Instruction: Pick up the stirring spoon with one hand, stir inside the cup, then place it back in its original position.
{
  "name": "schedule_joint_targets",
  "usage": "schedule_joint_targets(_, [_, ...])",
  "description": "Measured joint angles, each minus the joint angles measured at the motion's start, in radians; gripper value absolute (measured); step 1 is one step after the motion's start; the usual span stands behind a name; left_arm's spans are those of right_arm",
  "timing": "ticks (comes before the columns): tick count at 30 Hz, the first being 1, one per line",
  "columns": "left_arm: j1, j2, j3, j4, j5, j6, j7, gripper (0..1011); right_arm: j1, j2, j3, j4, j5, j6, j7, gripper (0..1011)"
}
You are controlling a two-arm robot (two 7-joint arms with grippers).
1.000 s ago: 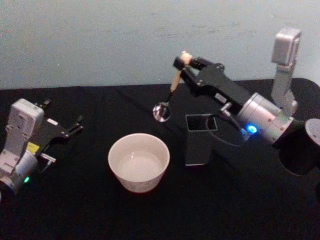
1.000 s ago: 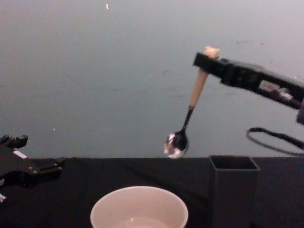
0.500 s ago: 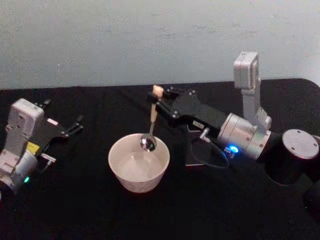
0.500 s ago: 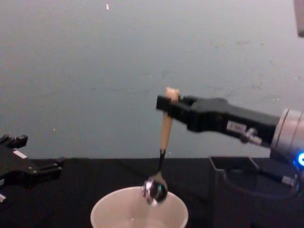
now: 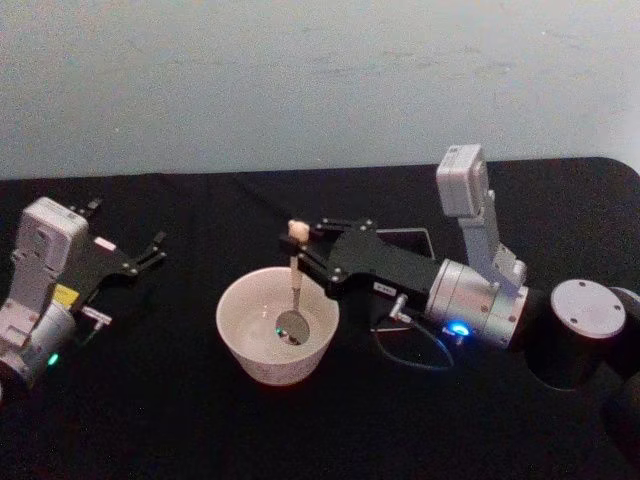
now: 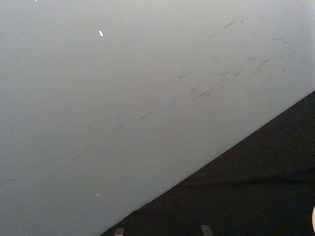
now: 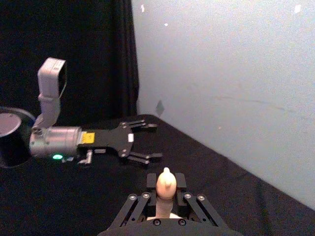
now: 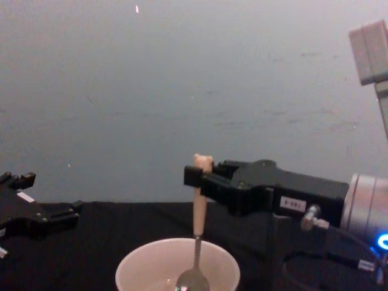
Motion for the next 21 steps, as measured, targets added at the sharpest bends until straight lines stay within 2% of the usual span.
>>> schedule_joint_targets(8, [0.000,0.000,0.000,0.000,0.000,0.000,0.000,1001,0.007,-0.013,-0.028,0.012,-0.025,0.016,0.001,214])
schedule_joint_targets(21, [0.000,0.000,0.000,0.000,0.000,0.000,0.000,1001,0.065,-0.089,-0.037,0.106,-0.056,0.013,-0.037,214])
